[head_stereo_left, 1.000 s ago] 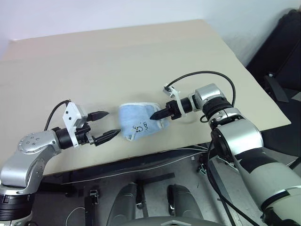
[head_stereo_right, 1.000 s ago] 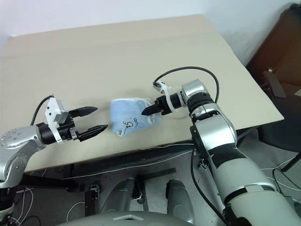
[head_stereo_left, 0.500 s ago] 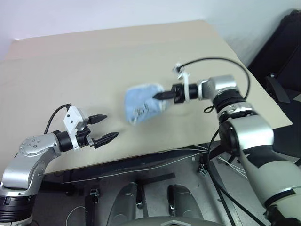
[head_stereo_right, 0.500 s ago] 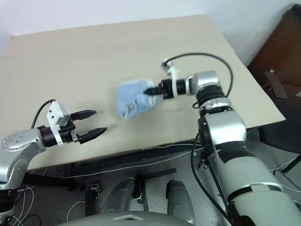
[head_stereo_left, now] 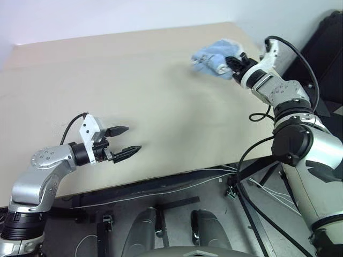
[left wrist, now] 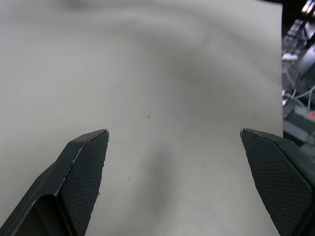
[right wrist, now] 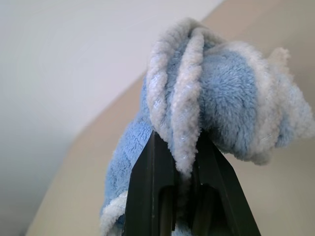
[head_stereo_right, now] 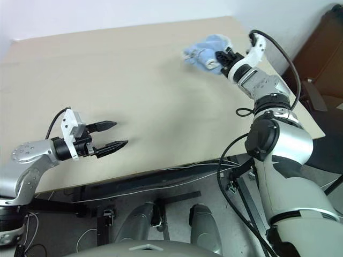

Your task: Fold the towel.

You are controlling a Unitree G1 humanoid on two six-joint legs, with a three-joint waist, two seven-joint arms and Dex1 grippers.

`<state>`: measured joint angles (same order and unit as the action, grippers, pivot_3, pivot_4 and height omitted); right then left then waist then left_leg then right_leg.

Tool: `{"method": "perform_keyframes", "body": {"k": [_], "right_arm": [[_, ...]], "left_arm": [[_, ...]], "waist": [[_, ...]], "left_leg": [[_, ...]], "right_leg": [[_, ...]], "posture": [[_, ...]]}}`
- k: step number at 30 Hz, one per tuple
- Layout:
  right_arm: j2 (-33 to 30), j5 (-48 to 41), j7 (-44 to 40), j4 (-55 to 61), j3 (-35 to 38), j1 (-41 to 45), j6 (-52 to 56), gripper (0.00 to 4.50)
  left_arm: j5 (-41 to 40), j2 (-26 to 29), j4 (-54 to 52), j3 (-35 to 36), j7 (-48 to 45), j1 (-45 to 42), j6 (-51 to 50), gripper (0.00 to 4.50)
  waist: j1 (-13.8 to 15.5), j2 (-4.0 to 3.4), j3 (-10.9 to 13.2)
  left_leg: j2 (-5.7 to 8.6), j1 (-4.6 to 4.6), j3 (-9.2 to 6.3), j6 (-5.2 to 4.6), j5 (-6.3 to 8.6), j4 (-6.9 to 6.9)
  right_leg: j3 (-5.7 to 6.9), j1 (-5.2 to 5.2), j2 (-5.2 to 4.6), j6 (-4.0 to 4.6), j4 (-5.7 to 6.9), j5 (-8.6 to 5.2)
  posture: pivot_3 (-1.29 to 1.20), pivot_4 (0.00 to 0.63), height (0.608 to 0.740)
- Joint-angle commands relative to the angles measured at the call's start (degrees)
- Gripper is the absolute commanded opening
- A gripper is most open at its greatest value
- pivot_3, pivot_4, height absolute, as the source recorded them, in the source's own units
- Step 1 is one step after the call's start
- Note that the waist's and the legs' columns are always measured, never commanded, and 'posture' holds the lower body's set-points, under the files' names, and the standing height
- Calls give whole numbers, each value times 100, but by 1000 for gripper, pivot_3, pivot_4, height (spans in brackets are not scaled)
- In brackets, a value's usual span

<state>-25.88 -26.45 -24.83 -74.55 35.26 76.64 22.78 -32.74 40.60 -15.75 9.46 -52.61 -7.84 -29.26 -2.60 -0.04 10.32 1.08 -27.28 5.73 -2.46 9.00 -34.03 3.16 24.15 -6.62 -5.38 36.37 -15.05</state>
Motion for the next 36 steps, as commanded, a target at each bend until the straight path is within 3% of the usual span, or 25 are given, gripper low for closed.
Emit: {"method": "perform_keyframes", "body": {"k": [1,21,24,35,36], "right_arm": [[-121,-319,508,-22,410,80,-564,17],[-121,-8,1726,-288,456,-798,-701,17],[-109,6,1742,-286,473,-783,-662,810],[-265,-18,1848,-270,562,-740,-658,4477],[-280,-22,1848,-267,568,-735,-649,4477]], "left_arm": [[-117,-36,-177,157,129,5,-36,4500],[-125,61,-504,446,318,562,-18,4500],[-124,75,-493,478,310,560,-30,4500],[-148,133,-508,512,317,537,-89,4500],[-150,136,-511,514,315,541,-91,4500]], "waist": [[-10,0,0],[-5,-1,1],[-3,-1,1],[2,-1,1],[3,-1,1]], "left_leg": [[0,0,2,-15,-7,0],[-6,3,4,-54,-21,-19],[-6,3,4,-54,-21,-19],[-6,3,5,-54,-21,-19],[-6,3,5,-54,-21,-19]], "right_leg": [[1,-1,2,0,0,0],[1,-13,-6,8,1,27],[1,-13,-6,8,1,27],[2,-14,-6,8,-1,27],[2,-14,-6,8,-1,27]], "posture": [[0,150,735],[0,150,735],[0,150,735],[0,150,735],[0,150,735]]}}
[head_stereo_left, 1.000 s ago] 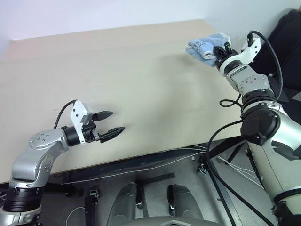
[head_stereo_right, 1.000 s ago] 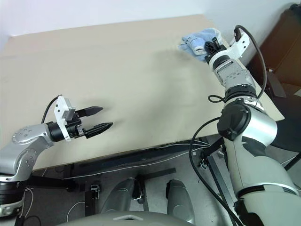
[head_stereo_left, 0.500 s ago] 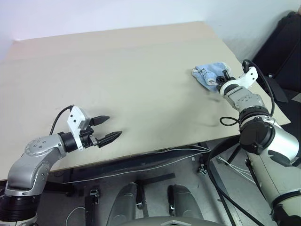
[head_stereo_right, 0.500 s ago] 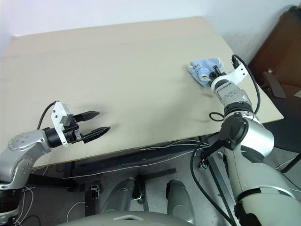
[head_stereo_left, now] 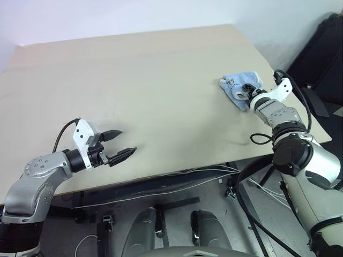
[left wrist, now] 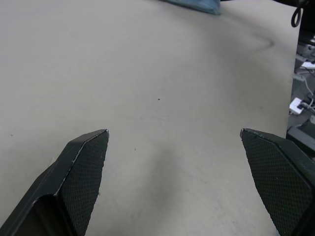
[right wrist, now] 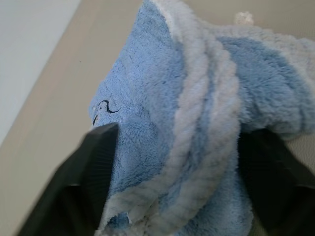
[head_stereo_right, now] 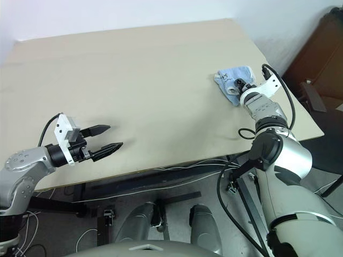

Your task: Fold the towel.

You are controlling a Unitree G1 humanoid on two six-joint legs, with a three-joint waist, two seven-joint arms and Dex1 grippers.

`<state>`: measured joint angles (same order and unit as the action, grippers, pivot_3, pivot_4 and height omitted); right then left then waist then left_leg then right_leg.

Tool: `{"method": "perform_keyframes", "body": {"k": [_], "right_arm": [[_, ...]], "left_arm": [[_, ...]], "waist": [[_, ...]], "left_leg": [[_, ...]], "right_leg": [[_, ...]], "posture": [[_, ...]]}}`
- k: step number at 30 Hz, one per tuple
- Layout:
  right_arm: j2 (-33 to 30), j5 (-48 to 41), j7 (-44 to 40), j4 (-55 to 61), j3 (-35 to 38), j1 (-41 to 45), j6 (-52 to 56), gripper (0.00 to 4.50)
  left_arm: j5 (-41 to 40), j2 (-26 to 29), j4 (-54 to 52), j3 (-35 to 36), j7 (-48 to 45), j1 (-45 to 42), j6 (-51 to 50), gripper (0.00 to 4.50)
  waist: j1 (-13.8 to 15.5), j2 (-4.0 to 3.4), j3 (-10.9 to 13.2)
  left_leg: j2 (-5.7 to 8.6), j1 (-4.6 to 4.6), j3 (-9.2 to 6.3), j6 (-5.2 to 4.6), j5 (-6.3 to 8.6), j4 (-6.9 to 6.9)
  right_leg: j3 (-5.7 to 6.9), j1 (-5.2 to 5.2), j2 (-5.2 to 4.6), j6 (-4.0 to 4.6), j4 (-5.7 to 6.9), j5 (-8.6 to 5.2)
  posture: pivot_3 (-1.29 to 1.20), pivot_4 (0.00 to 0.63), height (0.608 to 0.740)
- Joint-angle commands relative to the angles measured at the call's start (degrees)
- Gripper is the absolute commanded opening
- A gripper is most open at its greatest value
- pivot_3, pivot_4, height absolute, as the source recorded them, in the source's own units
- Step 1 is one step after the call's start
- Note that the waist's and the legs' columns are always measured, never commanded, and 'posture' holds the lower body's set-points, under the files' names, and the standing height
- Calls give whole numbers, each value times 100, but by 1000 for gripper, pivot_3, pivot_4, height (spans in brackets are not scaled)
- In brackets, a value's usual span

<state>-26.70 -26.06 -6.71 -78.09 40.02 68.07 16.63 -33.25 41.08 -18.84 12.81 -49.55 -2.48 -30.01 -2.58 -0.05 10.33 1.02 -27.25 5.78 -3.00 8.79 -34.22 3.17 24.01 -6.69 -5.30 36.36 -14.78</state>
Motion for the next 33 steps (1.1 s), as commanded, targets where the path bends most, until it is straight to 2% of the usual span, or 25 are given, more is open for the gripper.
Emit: {"method": "perform_keyframes", "body": {"k": [1,7,13,17,22,27,30,33], "right_arm": [[-227,-84,25,94,113,141,-21,4477],[-562,-87,-168,175,91,284,221,4477],[-898,740,-852,360,-959,401,514,4477],[-1011,1200,-1651,561,-1664,486,643,4477],[-960,1702,-3415,1208,-2760,367,1032,4477],[-1112,1441,-2968,1086,-2445,446,1665,4477],[-1176,1452,-1998,871,-2206,353,1443,4477],[-1230,1479,-1426,806,-2050,307,1105,4477]], "left_arm": [[-99,91,-206,185,9,14,-16,4500],[-106,104,-228,244,15,40,-38,4500],[-137,21,-147,364,121,-74,-5,4500],[-168,41,-43,380,91,-206,29,4500],[-255,88,13,390,12,-354,12,4500],[-206,144,140,381,-63,-439,54,4500],[-191,173,164,346,-81,-475,49,4500],[-193,198,156,327,-105,-464,44,4500]], "waist": [[2,0,0],[0,0,0],[-6,-1,1],[-10,-2,1],[-11,-4,2],[19,-5,3],[27,-4,2],[6,-4,2]], "left_leg": [[0,0,0,0,0,0],[0,0,1,-9,6,1],[0,0,1,-12,7,1],[0,-1,1,-12,8,2],[0,-1,4,-12,8,3],[0,-2,3,-10,7,3],[2,-3,4,-9,8,3],[5,-3,12,-8,8,12]], "right_leg": [[0,0,-1,0,0,0],[0,0,-1,0,-3,0],[-2,4,-3,2,-3,-1],[-3,6,-2,2,-3,-1],[-4,7,0,0,-2,0],[-2,13,-4,-3,-2,2],[0,25,-10,1,-3,1],[-4,29,-11,6,-10,6]], "posture": [[0,150,735],[0,150,735],[0,150,735],[0,150,735],[0,150,735],[0,150,735],[0,150,735],[0,150,735]]}}
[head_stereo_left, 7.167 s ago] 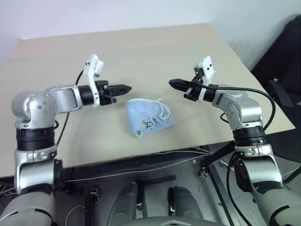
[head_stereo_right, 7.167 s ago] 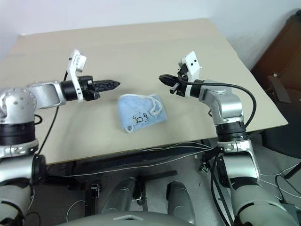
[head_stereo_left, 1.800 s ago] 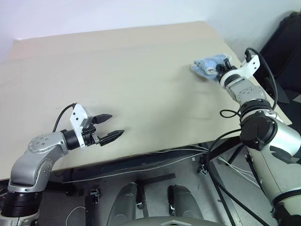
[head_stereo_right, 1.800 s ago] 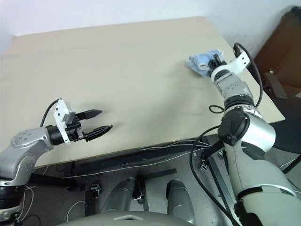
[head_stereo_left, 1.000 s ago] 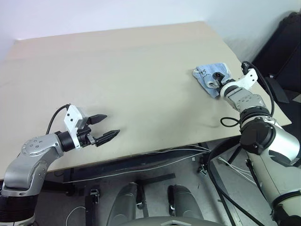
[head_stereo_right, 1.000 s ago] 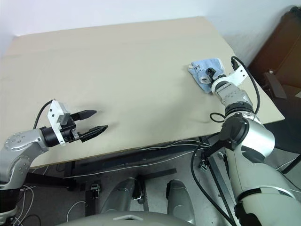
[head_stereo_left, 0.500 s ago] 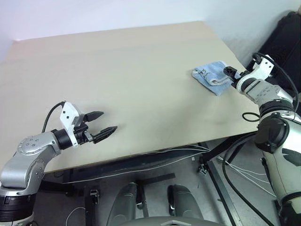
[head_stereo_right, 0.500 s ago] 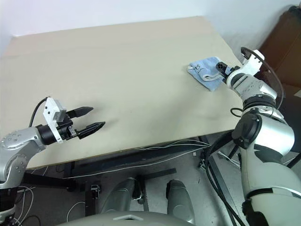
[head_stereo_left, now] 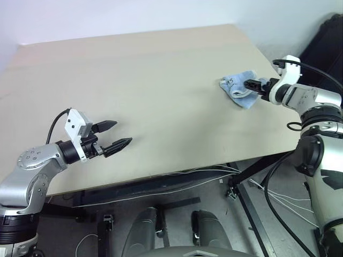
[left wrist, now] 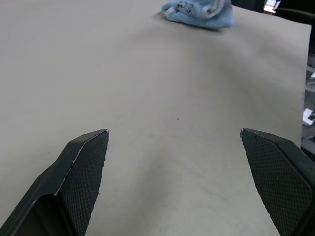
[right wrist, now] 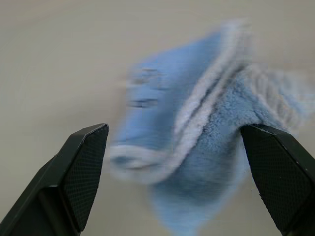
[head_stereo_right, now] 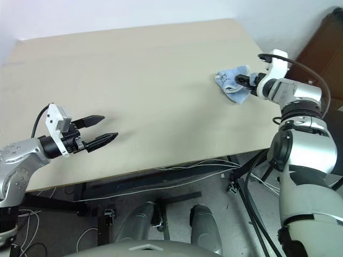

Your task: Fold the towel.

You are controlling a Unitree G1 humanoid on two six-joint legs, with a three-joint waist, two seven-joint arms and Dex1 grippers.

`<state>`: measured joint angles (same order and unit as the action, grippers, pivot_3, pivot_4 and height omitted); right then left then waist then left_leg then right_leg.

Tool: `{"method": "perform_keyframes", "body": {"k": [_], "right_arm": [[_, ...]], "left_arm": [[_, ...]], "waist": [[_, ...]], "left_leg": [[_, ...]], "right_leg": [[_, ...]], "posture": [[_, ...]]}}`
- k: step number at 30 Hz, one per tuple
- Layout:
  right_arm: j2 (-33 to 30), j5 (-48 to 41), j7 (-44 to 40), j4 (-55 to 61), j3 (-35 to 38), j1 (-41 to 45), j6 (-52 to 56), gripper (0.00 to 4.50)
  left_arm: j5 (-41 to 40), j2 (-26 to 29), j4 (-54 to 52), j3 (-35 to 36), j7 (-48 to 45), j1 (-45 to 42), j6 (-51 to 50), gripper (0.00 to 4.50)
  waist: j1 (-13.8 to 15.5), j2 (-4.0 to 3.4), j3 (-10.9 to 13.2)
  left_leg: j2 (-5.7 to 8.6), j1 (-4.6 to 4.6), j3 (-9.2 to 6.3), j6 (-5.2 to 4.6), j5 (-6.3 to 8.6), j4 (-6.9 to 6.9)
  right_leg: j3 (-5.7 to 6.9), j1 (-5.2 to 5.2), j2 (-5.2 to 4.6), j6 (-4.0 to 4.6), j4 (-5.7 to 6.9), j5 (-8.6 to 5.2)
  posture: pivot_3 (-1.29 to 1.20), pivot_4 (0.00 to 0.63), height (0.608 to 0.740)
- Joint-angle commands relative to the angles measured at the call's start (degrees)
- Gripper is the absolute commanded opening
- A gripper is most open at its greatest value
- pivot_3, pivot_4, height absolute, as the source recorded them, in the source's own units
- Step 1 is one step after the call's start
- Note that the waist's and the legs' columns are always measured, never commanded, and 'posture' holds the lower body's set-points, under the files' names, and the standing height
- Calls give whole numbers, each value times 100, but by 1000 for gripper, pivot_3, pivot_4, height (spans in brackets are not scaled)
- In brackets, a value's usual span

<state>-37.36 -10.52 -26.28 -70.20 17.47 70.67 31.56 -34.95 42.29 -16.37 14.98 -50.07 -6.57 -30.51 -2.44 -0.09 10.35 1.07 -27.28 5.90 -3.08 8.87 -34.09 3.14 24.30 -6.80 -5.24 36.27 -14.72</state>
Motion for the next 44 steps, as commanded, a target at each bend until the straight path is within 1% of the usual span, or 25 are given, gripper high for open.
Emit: {"method": "perform_keyframes", "body": {"k": [1,4,9,10,12,14,17,19,21,22,24,26,29,31,34,36,41,44], "right_arm": [[-195,-81,703,1,266,52,-485,4477],[-322,-333,1172,-110,661,113,-512,4477],[-563,-1177,2574,-393,1756,200,-87,4477],[-580,-1273,2722,-393,1874,213,-73,4477],[-592,-1271,2593,-293,1845,278,-127,4477],[-563,-1076,1830,-81,1505,349,-342,4477],[-446,-561,225,377,608,252,-955,4477],[-298,-346,-665,740,91,-17,-1263,4477],[-131,-333,-1441,1237,-245,-321,-1419,4477],[-29,-300,-1765,1532,-417,-533,-1662,4477],[118,-209,-2115,2004,-666,-908,-2109,4477],[252,-287,-2432,2438,-754,-1246,-2379,4477],[275,-817,-3499,3621,-883,-1887,-1966,4477],[280,-1043,-3803,4165,-910,-2161,-1762,4477],[272,-1339,-4193,4731,-1021,-2445,-1290,4477],[252,-1347,-4392,5050,-1211,-2629,-1123,4477],[373,-1117,-4408,5356,-1636,-2863,-1137,4477],[505,-1220,-4402,5561,-1759,-2835,-1026,4477]], "left_arm": [[-22,80,-90,110,-56,-54,93,4500],[-23,72,-94,108,-58,-50,91,4500],[-16,35,-124,77,-38,-37,85,4500],[-18,28,-138,75,-33,-24,84,4500],[-23,23,-154,86,-41,18,95,4500],[-65,17,-164,134,-38,38,82,4500],[-115,-3,-157,214,10,16,85,4500],[-50,-39,-178,229,-5,29,304,4500],[-35,-50,-174,245,-28,37,434,4500],[-3,-110,-131,226,-23,-8,576,4500],[46,-208,-50,231,9,-63,812,4500],[-7,-185,-9,260,-104,-50,870,4500],[21,-179,87,241,-232,-146,1074,4500],[93,-148,176,260,-348,-170,1271,4500],[-87,-69,330,382,-565,-209,1242,4500],[-54,-63,355,388,-564,-233,1255,4500],[9,-197,188,398,-390,-50,1259,4500],[-123,-163,-42,534,-366,164,1160,4500]], "waist": [[-16,0,0],[-16,0,0],[-8,0,0],[-12,0,0],[-20,0,0],[-33,-1,1],[-33,-18,8],[-26,-18,8],[-25,-14,5],[-20,-12,4],[0,-11,4],[20,-12,4],[62,-14,5],[55,-14,5],[28,-13,5],[22,-12,4],[13,-12,4],[0,-12,4]], "left_leg": [[0,0,1,1,-1,2],[-3,0,5,22,-14,9],[-6,0,5,23,-16,7],[-5,0,5,22,-15,6],[-4,0,7,7,-6,3],[-4,0,8,0,-2,1],[-5,0,8,-3,-2,-1],[-8,0,9,-5,-3,-4],[-21,0,9,-12,-7,-13],[-26,0,9,-13,-7,-15],[-33,2,9,-13,-7,-20],[-36,5,9,-12,-7,-24],[-35,1,12,-12,-8,-31],[-36,0,12,-12,-8,-34],[-38,3,10,-11,-7,-32],[-42,10,10,-9,-7,-27],[-43,11,12,-5,-8,-13],[-43,6,13,-3,-9,-10]], "right_leg": [[-2,-2,1,0,0,0],[-5,-8,7,-1,2,1],[-4,-18,6,0,-6,0],[-4,-20,5,0,-8,0],[-5,-21,2,1,-9,1],[-6,-20,3,0,-7,3],[-5,-17,9,-1,-1,4],[-2,-16,14,-18,3,13],[-1,-21,30,-20,2,14],[0,-23,34,-20,2,14],[5,-29,38,-23,3,15],[11,-34,37,-30,7,19],[12,-33,34,-32,10,21],[11,-32,33,-32,9,22],[10,-29,32,-25,10,28],[10,-13,33,-17,8,29],[4,-1,31,9,6,33],[1,7,30,13,5,36]], "posture": [[0,150,735],[0,150,735],[0,150,735],[0,150,735],[0,150,735],[0,150,735],[0,150,735],[0,150,735],[0,150,735],[0,150,735],[0,150,735],[0,150,735],[0,150,735],[0,150,735],[0,150,735],[0,150,735],[0,150,735],[0,150,735]]}}
